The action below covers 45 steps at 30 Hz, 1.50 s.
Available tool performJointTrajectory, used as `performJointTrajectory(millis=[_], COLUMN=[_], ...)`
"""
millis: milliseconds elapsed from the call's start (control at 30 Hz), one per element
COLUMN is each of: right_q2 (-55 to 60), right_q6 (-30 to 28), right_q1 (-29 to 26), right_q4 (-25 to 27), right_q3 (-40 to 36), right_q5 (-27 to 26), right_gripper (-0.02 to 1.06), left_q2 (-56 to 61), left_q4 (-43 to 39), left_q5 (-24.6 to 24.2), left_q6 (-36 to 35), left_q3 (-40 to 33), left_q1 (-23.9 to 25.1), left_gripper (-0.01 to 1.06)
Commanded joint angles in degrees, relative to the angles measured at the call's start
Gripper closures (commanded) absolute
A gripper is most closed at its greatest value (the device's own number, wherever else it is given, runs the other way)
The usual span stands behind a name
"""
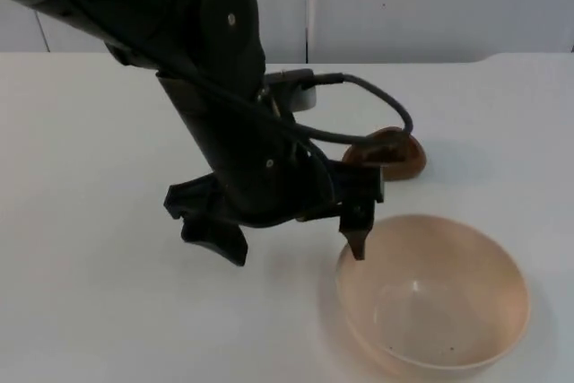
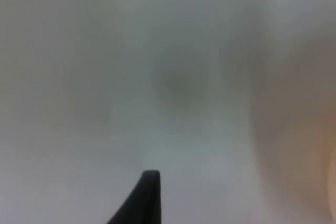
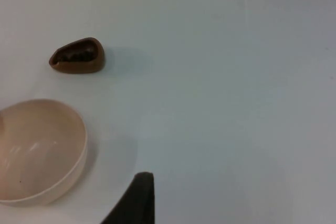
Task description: Pick up the bowl with the left hand and pour the coffee beans from the cup into the bowl with the right hand.
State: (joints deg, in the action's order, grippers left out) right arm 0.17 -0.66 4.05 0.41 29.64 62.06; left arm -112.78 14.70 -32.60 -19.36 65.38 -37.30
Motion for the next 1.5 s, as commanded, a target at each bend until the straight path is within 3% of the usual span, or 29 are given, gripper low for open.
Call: performJointTrajectory(millis=[0, 333, 867, 1200, 1467], right_q2=[-0.17, -0.17, -0.17, -0.17, -0.17], right_q6=[-0.20, -0.20, -0.20, -0.20, -0.20], right_q1=[-0.35, -0.35, -0.35, -0.35, -0.35], right_q4=[-0.10, -0.10, -0.10, -0.10, -0.10], right_q3=[-0.16, -0.16, -0.16, -0.16, -0.16], right_q5=[-0.26, -0.26, -0.26, -0.26, -0.26], right_gripper=[-0.01, -0.01, -0.01, -0.01, -0.01], left_q2=[0.02, -0.07, -1.70, -2.07, -2.07], left_q4=[-0.54, -0.81, -2.51, 10.56, 10.71], left_q5=[0.59, 2.89, 3.44, 2.97, 2.54], left_q6=[0.66, 2.39, 2.61, 13.56, 14.84], left_q3=[-1.06, -1.71, -1.80, -1.80, -1.80], left_q1=[-0.08, -5.42, -5.20, -1.89, -1.32], left_gripper=[0.05, 0.05, 0.05, 0.05, 0.08])
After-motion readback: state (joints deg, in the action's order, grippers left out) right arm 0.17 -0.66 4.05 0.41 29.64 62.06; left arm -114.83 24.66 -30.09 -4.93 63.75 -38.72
